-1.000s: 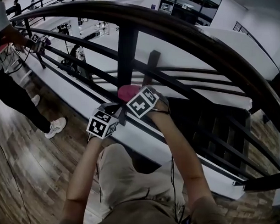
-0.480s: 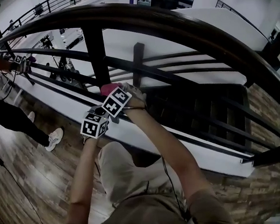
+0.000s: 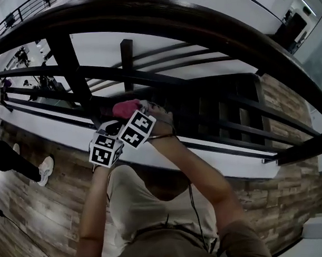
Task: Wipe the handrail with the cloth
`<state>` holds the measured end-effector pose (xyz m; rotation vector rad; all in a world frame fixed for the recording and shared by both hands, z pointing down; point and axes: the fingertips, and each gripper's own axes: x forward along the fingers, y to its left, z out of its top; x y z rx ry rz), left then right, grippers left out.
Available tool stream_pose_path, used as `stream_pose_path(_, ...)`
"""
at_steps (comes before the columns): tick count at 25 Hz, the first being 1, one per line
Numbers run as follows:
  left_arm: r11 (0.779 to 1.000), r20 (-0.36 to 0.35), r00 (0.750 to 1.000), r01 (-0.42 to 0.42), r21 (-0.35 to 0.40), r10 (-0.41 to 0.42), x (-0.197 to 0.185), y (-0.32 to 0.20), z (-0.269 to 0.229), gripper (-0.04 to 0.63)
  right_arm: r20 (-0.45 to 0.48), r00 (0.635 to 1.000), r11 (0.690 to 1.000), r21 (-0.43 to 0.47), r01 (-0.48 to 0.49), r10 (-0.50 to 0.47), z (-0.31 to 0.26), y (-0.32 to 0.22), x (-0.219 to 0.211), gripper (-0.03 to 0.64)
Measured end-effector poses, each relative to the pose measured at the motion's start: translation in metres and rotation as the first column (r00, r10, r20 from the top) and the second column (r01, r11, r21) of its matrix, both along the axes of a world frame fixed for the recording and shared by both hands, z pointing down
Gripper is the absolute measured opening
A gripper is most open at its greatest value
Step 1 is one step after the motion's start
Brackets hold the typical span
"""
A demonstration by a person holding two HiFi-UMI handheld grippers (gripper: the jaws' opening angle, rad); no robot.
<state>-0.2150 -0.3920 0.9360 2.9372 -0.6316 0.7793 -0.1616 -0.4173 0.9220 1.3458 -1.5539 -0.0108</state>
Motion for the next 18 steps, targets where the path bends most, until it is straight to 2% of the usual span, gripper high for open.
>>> stream_pose_path(3,0.999,0.002,0.999,-0.036,0.026,0.036,0.042,0.028,-0.004,0.017,0.025,1.0,1.0,-0.01,-0.009,0.01,0.002,0.039,0.035,0.107)
stream_pose_path(8,0.991,0.024,0.995,-0.095,0.092,0.093,0.13,0.088,-0.011,0.017,0.126,0.992,0.999,0.044,-0.016,0.01,-0.003,0.099,0.1,0.108)
stream_pose_path(13,0.988,0.067,0.993,-0.106,0.111,0.099,0.168,0.106,0.001,0.017,0.181,0.983,0.997,0.064,-0.032,0.02,-0.006,0.12,0.14,0.108)
stream_pose_path(18,0.984,0.082,0.989,-0.131,0.12,0.122,0.226,0.145,0.004,0.017,0.19,0.981,0.993,0.096,-0.063,0.044,-0.01,0.175,0.21,0.109)
